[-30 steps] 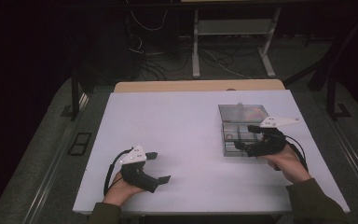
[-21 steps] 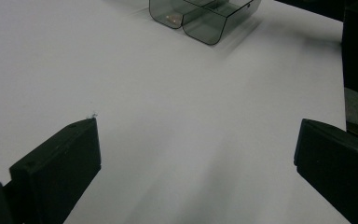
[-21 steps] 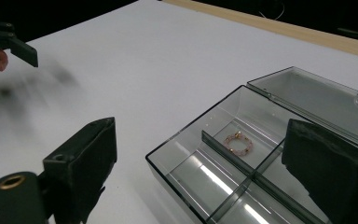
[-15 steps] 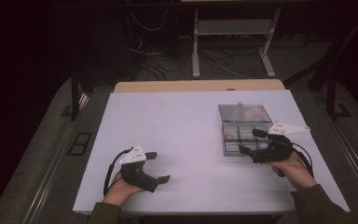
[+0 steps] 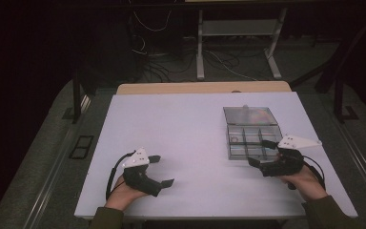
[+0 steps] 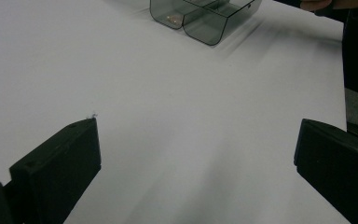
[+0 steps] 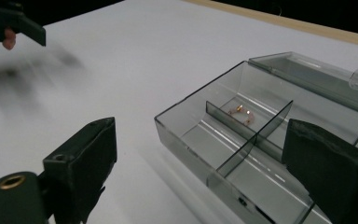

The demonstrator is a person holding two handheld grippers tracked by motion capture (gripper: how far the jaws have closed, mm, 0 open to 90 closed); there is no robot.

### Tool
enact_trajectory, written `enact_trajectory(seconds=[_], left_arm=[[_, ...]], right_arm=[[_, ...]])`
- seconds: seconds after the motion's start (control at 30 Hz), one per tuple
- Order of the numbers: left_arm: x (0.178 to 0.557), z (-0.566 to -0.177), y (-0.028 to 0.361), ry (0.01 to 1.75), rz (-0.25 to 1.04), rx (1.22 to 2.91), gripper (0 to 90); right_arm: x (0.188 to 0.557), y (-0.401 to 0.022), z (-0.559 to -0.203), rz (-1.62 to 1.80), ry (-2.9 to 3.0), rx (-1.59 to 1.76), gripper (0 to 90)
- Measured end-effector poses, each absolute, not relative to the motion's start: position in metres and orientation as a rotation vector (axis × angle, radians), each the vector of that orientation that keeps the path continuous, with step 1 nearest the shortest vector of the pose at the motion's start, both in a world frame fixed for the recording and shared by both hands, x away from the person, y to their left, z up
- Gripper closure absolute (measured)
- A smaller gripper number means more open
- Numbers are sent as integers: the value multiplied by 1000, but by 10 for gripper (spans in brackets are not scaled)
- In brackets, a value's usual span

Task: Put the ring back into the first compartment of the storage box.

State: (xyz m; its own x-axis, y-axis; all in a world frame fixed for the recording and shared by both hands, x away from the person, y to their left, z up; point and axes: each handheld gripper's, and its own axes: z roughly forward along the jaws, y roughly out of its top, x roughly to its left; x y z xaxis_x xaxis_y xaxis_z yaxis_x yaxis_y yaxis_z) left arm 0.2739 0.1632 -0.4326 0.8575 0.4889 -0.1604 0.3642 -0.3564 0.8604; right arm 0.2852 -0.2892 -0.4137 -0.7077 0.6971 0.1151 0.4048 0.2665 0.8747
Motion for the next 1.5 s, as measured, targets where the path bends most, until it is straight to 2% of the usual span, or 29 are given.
enact_trajectory(seconds=[0.67, 1.5], left_arm=[[274, -432, 163, 629, 157, 1980, 0], [273, -434, 164, 635, 159, 1989, 0]], right_arm=[[256, -302, -432, 1411, 2283, 1005, 100], [244, -307, -443, 1375, 2311, 1005, 100]])
